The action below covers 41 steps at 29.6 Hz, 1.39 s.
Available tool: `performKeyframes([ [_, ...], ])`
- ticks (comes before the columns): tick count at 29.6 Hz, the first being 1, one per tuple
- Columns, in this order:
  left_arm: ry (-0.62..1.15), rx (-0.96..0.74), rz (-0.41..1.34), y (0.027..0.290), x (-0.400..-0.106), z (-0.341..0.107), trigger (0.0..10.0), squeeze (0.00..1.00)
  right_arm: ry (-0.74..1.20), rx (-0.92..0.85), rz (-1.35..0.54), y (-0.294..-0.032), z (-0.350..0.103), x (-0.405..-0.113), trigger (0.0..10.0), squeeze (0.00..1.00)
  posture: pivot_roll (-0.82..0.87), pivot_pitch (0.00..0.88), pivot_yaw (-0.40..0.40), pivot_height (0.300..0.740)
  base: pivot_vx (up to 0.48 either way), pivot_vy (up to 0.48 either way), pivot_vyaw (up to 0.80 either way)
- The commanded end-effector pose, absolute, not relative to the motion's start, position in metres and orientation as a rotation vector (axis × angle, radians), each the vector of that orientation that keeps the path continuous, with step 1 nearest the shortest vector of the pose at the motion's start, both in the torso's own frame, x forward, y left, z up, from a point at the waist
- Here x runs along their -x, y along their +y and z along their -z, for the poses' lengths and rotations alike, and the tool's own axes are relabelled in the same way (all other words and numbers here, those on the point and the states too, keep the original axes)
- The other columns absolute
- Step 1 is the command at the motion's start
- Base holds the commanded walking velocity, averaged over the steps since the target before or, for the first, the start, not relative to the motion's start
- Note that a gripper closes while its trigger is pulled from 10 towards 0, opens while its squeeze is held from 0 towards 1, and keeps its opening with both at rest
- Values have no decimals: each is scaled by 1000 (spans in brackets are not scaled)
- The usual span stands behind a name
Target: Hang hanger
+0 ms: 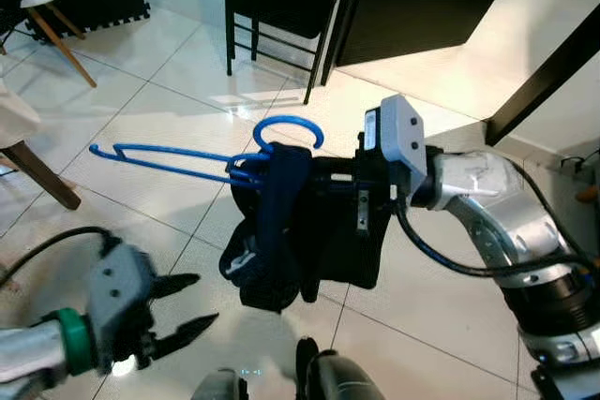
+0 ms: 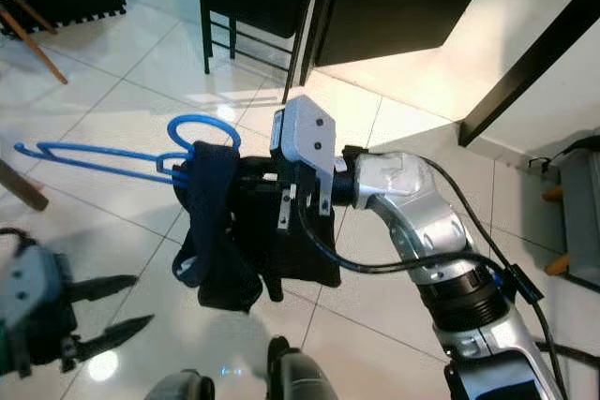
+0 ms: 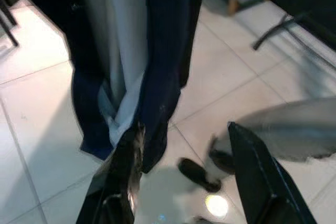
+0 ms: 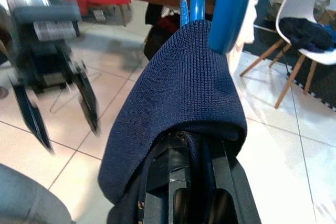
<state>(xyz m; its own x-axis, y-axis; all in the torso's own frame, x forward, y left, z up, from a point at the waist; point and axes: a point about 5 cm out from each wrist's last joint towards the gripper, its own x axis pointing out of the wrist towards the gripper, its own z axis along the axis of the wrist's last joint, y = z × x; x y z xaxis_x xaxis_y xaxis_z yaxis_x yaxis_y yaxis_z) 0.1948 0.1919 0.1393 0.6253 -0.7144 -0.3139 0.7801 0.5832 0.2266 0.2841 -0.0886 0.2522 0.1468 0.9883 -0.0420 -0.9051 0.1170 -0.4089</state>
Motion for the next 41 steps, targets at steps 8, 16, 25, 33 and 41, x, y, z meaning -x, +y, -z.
performKeyframes([
  [8, 164, -471, 742, 195, -221, -129, 10000, 0, -350, 368, -1451, -86, -271, -273, 0, 0, 56, 125, -52, 740, 0, 0, 0],
  [16, 174, -477, 731, 194, -235, -120, 549, 0, -362, 360, -1463, -84, -275, -270, 0, 0, 54, 123, -49, 740, 0, 0, 0],
  [25, 212, -453, 799, 189, -226, -107, 0, 0, -355, 335, -1435, -87, -277, -274, 0, 0, 58, 125, -48, 740, 0, 0, 0],
  [33, 181, -443, 774, 193, -229, -110, 0, 0, -337, 323, -1402, -90, -275, -280, 0, 0, 67, 126, -50, 740, 0, 0, 0],
  [41, 152, -523, 718, 212, -224, -132, 0, 0, -257, 496, -1342, -102, -250, -291, 0, 0, 64, 128, -39, 740, 0, 0, 0],
])
